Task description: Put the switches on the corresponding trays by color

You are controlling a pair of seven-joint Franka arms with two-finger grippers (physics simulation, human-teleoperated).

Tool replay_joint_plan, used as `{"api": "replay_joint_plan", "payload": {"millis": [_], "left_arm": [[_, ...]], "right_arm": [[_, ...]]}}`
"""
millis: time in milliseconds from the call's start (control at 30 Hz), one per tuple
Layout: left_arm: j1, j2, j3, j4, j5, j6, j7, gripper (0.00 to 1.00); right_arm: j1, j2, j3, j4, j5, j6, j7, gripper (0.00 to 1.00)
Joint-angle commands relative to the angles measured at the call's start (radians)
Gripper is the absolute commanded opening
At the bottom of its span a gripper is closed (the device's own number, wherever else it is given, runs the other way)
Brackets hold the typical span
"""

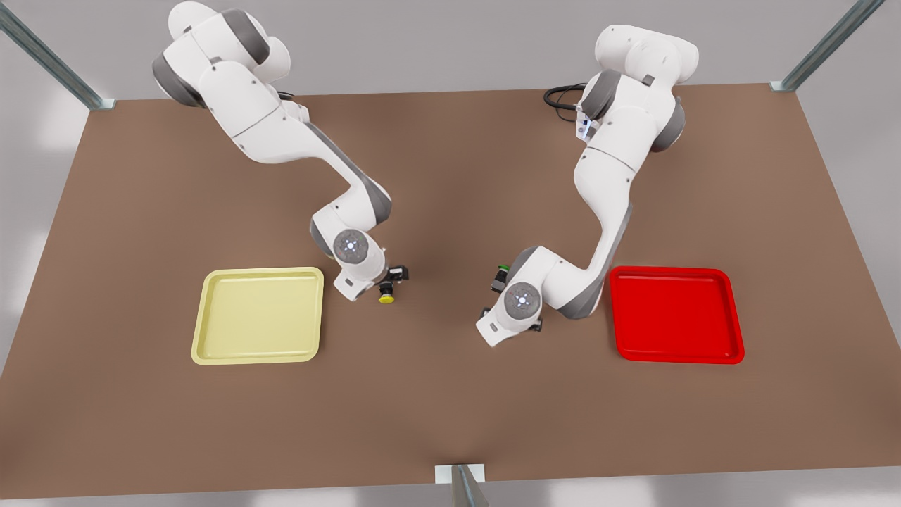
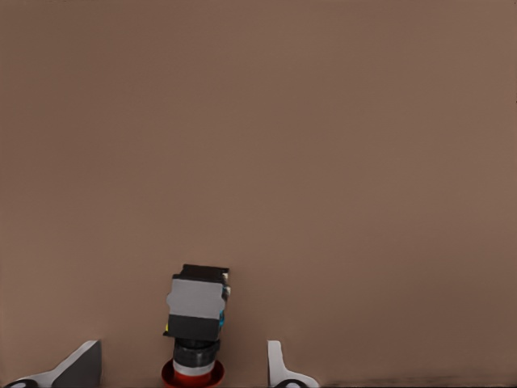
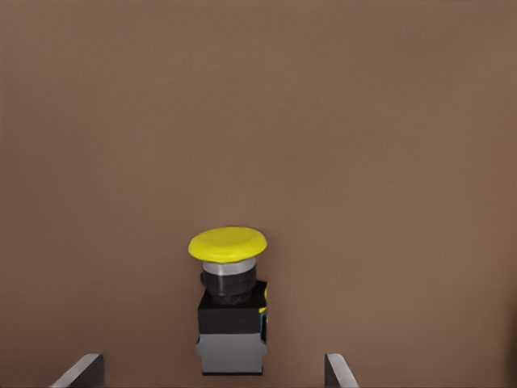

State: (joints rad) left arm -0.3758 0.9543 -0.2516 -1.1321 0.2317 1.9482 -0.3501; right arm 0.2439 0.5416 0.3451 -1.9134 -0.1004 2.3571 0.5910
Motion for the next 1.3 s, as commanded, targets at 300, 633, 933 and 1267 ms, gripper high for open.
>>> {"api": "replay_joint_plan", "payload": {"millis": [300, 633, 933, 1267], "left_arm": [[0.002, 0.044, 0.002, -0.014, 0.038, 0.058, 0.048, 0.99], [-0.017, 0.073, 0.020, -0.012, 0.040, 0.124, 0.016, 0.97], [-0.017, 0.073, 0.025, -0.012, 0.041, 0.124, -0.004, 0.52], [-0.018, 0.069, 0.025, -0.017, 0.041, 0.123, -0.012, 0.52]], "right_arm": [[0.001, 0.049, 0.000, 0.004, 0.001, 0.010, -0.002, 1.00], [0.000, 0.097, -0.003, 0.019, 0.001, 0.050, -0.002, 1.00], [0.000, 0.117, -0.003, 0.034, 0.001, 0.050, -0.002, 0.78], [-0.008, 0.115, -0.003, 0.043, 0.004, 0.036, -0.005, 0.55]]}}
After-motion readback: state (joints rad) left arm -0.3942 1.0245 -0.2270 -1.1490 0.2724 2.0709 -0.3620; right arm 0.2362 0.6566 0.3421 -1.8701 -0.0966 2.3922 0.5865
